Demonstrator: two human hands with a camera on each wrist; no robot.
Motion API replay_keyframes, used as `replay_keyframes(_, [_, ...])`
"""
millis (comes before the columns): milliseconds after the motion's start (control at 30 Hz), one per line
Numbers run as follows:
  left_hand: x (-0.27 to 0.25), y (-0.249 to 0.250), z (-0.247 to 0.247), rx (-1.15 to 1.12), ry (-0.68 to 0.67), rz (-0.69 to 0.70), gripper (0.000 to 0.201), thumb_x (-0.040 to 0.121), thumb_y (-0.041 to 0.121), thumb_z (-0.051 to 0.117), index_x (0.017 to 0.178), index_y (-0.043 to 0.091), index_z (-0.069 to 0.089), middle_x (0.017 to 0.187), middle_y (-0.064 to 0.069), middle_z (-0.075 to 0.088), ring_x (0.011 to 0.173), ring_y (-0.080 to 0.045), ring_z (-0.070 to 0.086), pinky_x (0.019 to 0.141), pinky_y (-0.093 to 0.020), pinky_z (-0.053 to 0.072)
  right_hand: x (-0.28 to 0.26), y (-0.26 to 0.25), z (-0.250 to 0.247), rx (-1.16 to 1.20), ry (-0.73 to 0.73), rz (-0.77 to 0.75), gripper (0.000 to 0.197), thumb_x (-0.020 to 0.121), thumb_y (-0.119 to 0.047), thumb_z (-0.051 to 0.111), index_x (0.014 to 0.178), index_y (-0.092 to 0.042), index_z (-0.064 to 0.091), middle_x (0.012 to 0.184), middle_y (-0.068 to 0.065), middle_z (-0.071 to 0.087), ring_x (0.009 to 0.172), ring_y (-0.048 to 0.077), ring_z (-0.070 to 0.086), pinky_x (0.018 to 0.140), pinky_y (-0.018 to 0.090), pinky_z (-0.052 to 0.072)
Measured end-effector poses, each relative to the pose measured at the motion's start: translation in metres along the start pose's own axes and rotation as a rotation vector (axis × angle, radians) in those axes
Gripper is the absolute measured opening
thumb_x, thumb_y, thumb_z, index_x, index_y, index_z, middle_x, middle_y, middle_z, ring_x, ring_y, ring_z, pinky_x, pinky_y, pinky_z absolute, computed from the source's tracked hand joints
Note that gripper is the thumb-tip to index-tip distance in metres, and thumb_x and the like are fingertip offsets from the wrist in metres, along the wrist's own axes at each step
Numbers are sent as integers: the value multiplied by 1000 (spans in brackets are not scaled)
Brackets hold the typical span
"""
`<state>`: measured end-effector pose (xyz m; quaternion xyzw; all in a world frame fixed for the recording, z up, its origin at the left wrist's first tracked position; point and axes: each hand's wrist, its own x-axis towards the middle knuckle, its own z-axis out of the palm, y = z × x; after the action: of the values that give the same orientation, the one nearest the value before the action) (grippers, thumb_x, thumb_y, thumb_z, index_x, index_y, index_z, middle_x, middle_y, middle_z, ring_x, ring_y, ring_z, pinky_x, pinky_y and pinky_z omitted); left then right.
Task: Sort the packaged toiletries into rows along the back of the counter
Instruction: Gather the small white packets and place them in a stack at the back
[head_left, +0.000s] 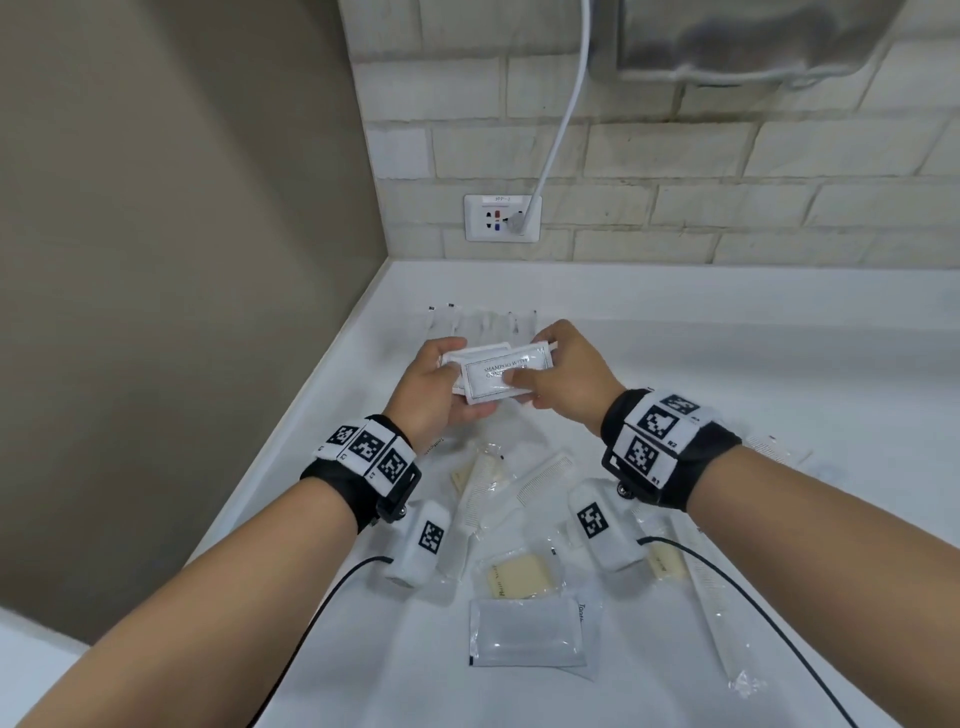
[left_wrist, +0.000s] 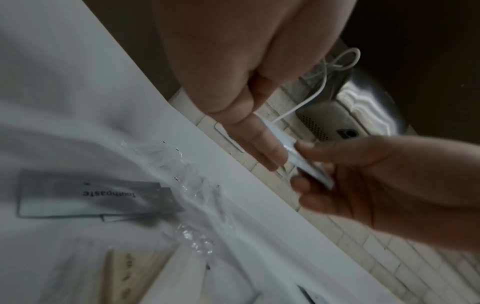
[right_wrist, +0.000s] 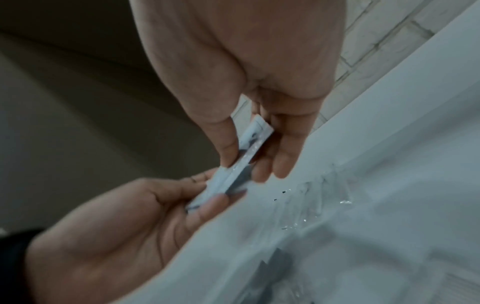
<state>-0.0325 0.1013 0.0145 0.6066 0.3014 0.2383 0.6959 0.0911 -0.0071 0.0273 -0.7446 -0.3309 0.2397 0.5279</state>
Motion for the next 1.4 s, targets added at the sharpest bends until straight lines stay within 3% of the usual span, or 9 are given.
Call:
replay_keyframes(100, [-2,5,-1,-56,-20,29,29,102,4,32,116,17,53,119,-15,56,93,-31,66,73,-42,62,-2,8,1,-248,10,-37,38,80,-24,74,106,-16,48,102,5,61,82,20,58,58,22,41])
replay_keyframes(233, [-9,8,1,17,-109,22,21,101,12,42,114,22,54,123,-15,55,94,-30,66,74,-45,61,-1,8,5,-241,-41,-45,72,80,-20,73,140,-20,33,123,14,52,106,32,58,87,37,50])
replay_keyframes(500, [-21,-7,8,202,-311,-89,40,96,15,59,128,33,43,124,-7,59,89,-39,71,80,-52,59,-15,20,-3,-224,-189,-16,57,79,-8,73,129,-14,48,111,7,61,86,21,60,73,35,54])
replay_keyframes(667, [-22,-12,23,145,-277,-17,31,97,8,54,123,22,46,118,-14,63,80,-36,70,73,-46,60,-29,24,-23,-131,-144,-27,65,81,-9,72,136,-15,38,106,1,57,99,24,61,89,41,55])
replay_keyframes(867, [-19,-4,51,141,-229,79,24,98,5,52,117,21,49,114,-12,63,68,-25,68,64,-31,60,-27,25,-98,-195,-168,68,57,83,-5,68,135,-17,48,122,7,63,92,18,61,73,20,47])
replay_keyframes(933, [-19,-1,63,143,-226,95,23,98,5,51,115,21,49,113,-12,62,69,-26,67,66,-32,60,-21,37,-125,-349,-106,96,44,88,-2,60,131,-9,54,128,11,61,98,19,57,71,15,47])
replay_keyframes(1100, [-21,-1,95,162,-246,125,21,98,5,52,109,23,51,105,-8,64,69,-24,68,73,-37,59,-10,79,-157,-865,-169,241,49,96,-7,42,144,-15,41,151,5,40,137,24,40,110,30,32])
replay_keyframes(1233, [-28,-11,110,157,-253,105,21,98,4,52,108,22,51,103,-7,65,68,-25,68,70,-34,60,-12,103,-158,-1019,-236,305,57,98,-4,38,152,-14,23,156,8,30,140,26,35,111,31,30])
replay_keyframes(1400, [-33,-21,109,149,-244,63,22,98,4,52,113,19,50,108,-11,64,72,-29,66,70,-34,60,-6,117,-157,-1208,-188,269,41,93,-11,48,134,-11,46,133,13,45,120,31,49,93,34,43])
